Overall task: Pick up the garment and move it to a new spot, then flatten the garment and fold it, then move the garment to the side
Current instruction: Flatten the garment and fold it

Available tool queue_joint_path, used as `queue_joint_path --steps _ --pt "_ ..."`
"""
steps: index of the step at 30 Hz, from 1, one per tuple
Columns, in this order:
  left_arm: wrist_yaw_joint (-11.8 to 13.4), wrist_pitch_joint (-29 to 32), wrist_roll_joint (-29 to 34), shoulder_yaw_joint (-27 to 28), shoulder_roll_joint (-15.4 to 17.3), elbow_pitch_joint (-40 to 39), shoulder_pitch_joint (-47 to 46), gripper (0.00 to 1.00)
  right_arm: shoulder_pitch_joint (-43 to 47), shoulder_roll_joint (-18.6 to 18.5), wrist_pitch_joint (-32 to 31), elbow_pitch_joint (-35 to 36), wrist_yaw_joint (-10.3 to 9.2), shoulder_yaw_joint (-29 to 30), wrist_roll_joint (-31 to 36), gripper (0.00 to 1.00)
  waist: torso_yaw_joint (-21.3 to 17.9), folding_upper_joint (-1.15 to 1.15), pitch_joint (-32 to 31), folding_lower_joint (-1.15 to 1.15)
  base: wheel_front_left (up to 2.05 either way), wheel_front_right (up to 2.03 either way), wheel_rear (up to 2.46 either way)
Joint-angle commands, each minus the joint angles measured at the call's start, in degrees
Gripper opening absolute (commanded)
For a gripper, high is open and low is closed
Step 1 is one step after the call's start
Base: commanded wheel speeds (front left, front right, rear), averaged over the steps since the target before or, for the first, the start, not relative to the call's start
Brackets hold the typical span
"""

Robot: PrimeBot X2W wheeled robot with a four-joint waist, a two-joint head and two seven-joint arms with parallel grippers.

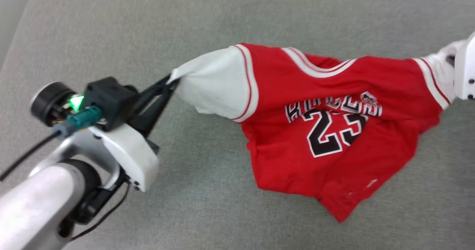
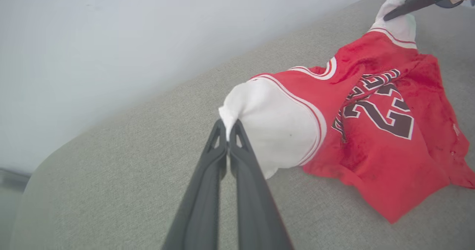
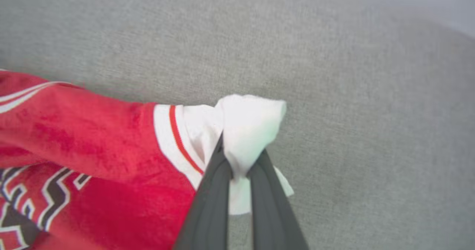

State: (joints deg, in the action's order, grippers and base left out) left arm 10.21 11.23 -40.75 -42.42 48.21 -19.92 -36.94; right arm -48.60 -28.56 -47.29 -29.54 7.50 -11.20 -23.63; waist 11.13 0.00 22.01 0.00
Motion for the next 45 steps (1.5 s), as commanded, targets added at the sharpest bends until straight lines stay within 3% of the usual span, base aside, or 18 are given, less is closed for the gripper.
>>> queue_joint_path --steps 1,11,24,35,39,45 --pt "0.5 -0.5 -0.4 0.5 0.6 0.4 1.0 0.0 -0.7 -0.2 1.2 0.5 -0.02 -0.3 -1.0 0.0 -2.2 0.0 -3.3 0.0 0.0 0.0 0.0" --pt "4.4 -3.8 -3.7 7.4 8.8 -1.2 5.9 0.0 -2.8 -3.7 10.9 6.6 -0.03 -3.7 -7.4 0.0 -7.2 0.0 -12.8 0.0 0.0 0.0 0.0" --pt "10.4 -11.3 -6.9 18.5 18.5 -5.6 11.1 0.0 0.0 -5.3 21.9 20.6 -0.03 -0.2 -11.9 0.0 -10.8 0.0 -18.8 0.0 0.0 0.0 0.0" --pt "13.6 -18.8 -6.4 27.5 23.0 -8.7 11.1 0.0 0.9 -0.1 27.9 31.8 -0.03 8.0 -11.4 0.0 -13.0 0.0 -17.8 0.0 0.0 0.0 0.0" --pt "13.4 -20.3 -7.3 29.8 23.4 -8.4 9.5 0.0 0.0 1.0 28.0 33.8 -0.03 8.5 -10.2 0.0 -13.6 0.0 -15.1 0.0 0.0 0.0 0.0" --pt "9.2 -20.1 -7.0 29.9 23.1 -5.2 3.0 0.0 -4.8 1.6 27.7 32.7 -0.03 9.3 -7.7 0.0 -13.6 0.0 -8.0 0.0 0.0 0.0 0.0"
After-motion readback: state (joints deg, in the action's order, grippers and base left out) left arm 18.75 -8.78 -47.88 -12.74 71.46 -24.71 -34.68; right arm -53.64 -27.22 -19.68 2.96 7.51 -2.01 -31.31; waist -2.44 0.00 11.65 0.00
